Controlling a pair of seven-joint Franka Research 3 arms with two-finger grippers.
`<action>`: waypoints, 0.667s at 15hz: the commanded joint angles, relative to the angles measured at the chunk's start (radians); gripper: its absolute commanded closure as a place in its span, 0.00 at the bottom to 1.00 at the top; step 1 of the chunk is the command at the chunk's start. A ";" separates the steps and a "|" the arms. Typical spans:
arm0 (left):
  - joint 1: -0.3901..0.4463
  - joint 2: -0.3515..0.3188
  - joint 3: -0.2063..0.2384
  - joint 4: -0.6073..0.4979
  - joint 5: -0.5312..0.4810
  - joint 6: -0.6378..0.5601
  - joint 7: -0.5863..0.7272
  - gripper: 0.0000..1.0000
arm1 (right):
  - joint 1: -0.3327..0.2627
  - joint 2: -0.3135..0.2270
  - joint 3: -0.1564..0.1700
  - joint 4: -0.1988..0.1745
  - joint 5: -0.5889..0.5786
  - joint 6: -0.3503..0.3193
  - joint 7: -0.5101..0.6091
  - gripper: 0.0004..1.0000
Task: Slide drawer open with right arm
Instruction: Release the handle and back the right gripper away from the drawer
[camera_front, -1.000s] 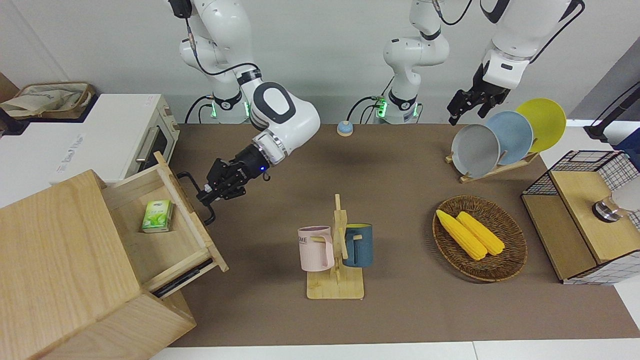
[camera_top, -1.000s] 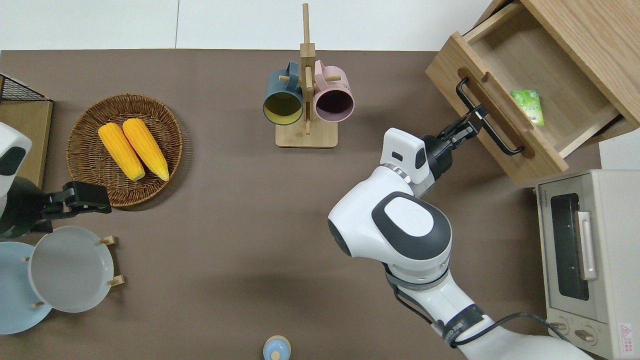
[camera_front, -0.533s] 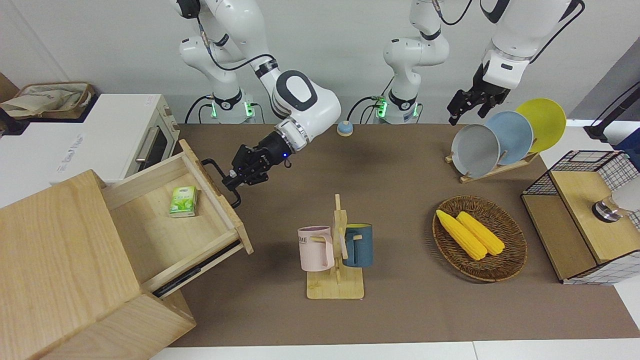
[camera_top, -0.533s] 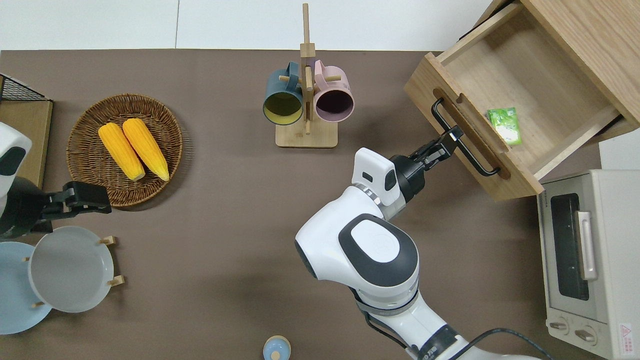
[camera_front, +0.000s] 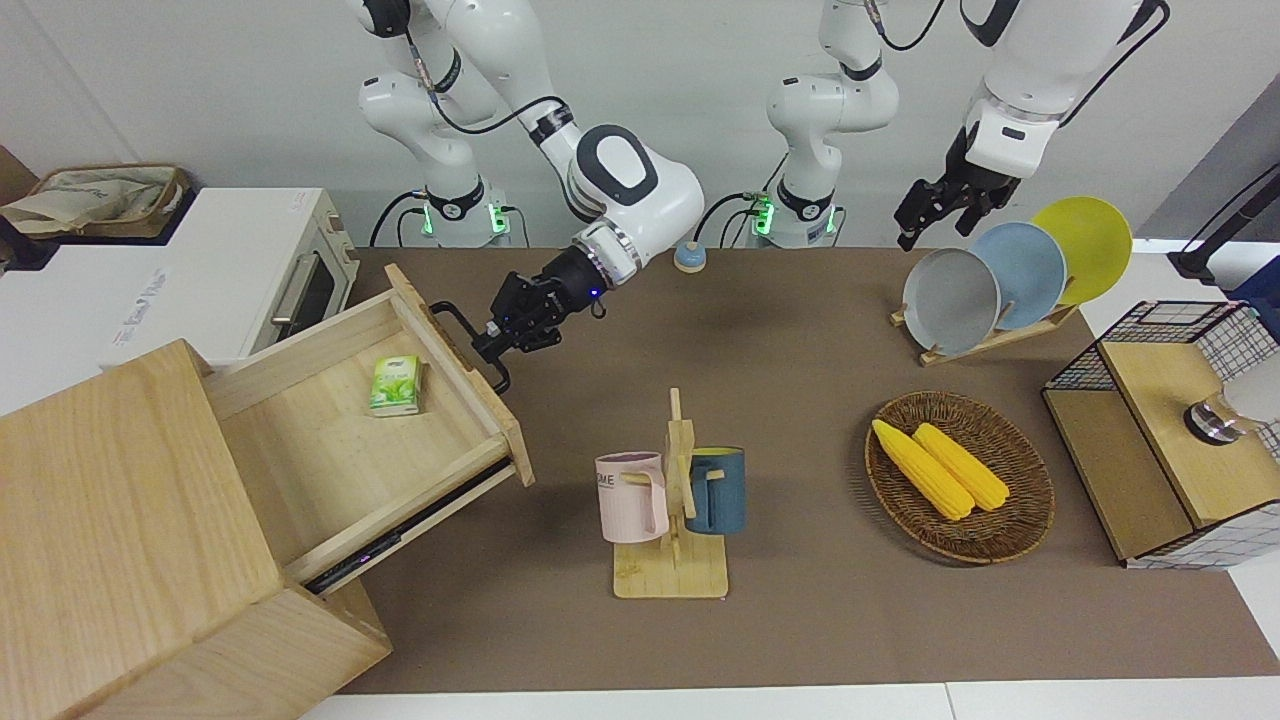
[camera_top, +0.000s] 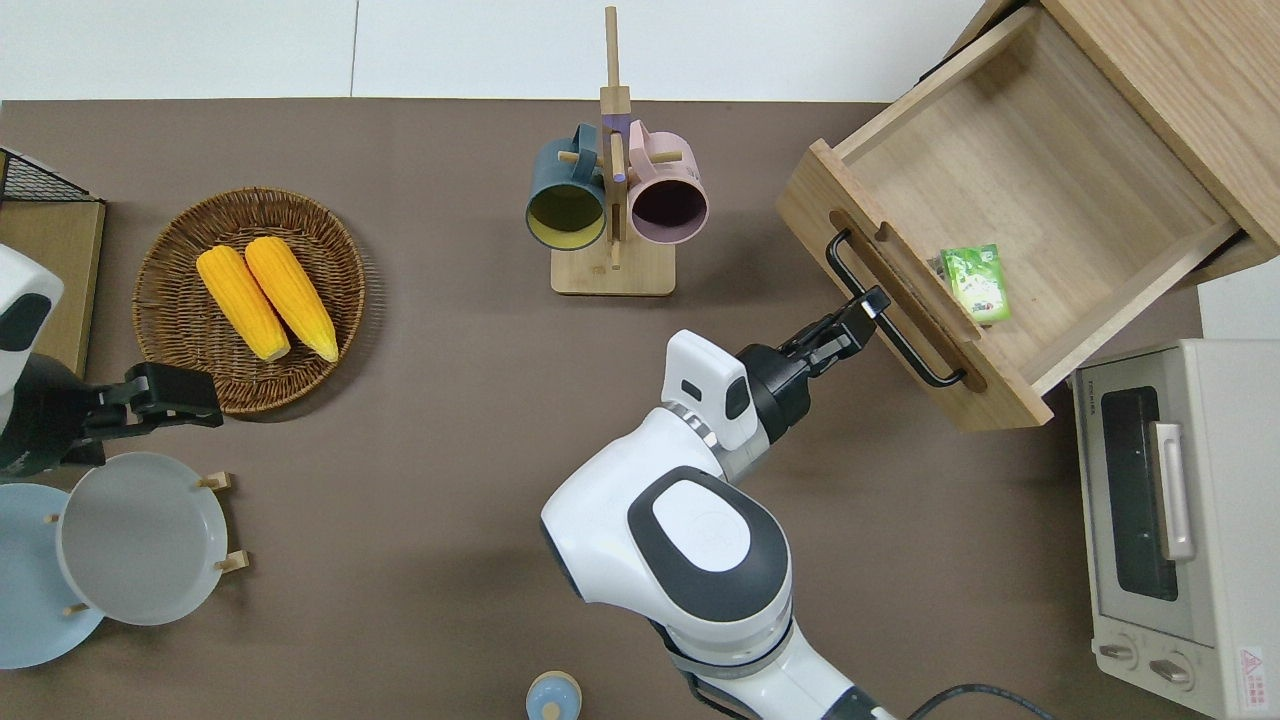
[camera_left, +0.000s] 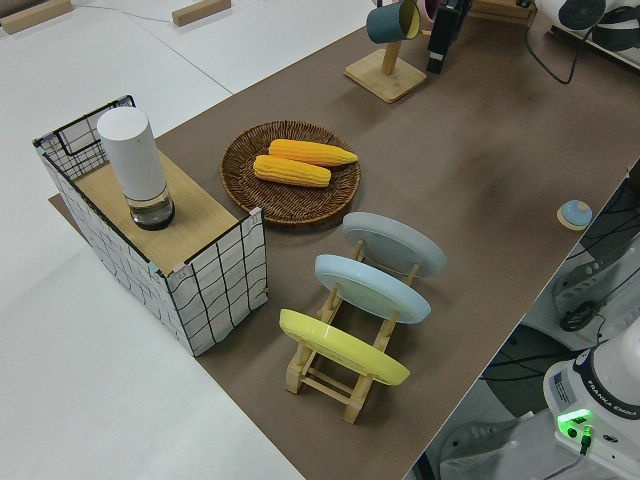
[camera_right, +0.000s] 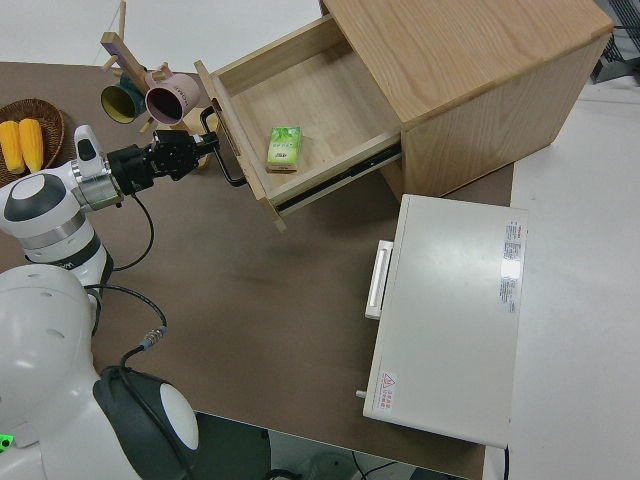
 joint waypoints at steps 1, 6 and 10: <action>-0.001 -0.008 0.004 0.004 -0.001 -0.017 0.010 0.01 | 0.016 -0.044 0.027 0.005 0.049 -0.086 0.048 1.00; -0.001 -0.008 0.004 0.004 -0.001 -0.017 0.009 0.01 | 0.031 -0.046 0.041 0.008 0.077 -0.112 0.048 1.00; -0.001 -0.008 0.004 0.004 -0.001 -0.017 0.009 0.01 | 0.036 -0.047 0.039 0.008 0.083 -0.114 0.054 0.89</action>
